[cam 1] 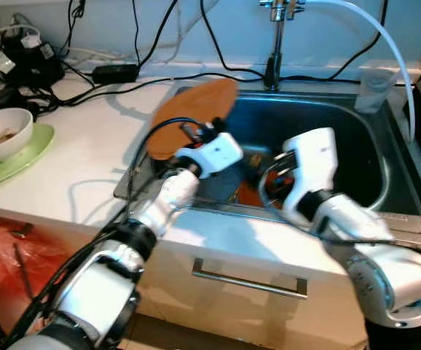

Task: Kitchen organization

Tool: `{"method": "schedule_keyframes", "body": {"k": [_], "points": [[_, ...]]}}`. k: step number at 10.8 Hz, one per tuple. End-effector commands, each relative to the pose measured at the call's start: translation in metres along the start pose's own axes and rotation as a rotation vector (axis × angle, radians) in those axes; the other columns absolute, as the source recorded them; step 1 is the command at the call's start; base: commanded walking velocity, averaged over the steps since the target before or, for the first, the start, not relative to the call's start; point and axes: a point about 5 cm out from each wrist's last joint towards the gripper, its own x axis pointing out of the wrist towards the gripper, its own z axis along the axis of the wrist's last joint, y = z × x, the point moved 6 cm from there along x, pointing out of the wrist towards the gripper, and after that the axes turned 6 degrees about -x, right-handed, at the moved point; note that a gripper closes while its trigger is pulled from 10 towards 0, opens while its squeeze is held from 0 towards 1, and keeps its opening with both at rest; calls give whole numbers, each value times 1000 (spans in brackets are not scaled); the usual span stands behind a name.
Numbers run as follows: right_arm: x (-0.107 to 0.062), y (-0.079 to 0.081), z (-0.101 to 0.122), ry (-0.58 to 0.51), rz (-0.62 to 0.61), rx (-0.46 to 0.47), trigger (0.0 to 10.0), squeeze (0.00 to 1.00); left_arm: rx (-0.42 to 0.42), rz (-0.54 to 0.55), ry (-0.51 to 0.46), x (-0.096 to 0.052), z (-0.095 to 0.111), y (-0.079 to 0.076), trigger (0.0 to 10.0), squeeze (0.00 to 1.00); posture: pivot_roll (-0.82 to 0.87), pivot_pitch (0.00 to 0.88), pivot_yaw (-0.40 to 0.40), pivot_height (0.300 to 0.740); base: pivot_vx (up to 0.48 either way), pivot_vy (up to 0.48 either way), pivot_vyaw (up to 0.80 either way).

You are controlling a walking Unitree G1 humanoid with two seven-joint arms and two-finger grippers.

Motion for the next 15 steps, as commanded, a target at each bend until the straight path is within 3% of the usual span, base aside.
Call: {"method": "schedule_keyframes", "body": {"k": [1,5,7,12,15], "points": [[0,-6,-2,17,-31,-1,10000,0,21,-6,-49,6,12,5,0,0,-235,0,151,740,0,0,0],[-11,-21,-8,47,-118,-20,10000,0,-29,-72,-72,13,27,-20,0,0,-293,0,186,740,0,0,0],[-12,-21,-10,55,-124,-18,10000,0,-58,-96,-42,14,24,-28,0,0,-297,0,186,740,0,0,0],[-9,-12,-13,79,-87,-11,10000,0,-119,-125,58,10,4,-34,0,0,-300,0,177,740,0,0,0],[-8,-8,-14,85,-70,-7,10000,0,-218,-109,129,14,-3,-33,0,0,-302,0,177,740,0,0,0]]}}
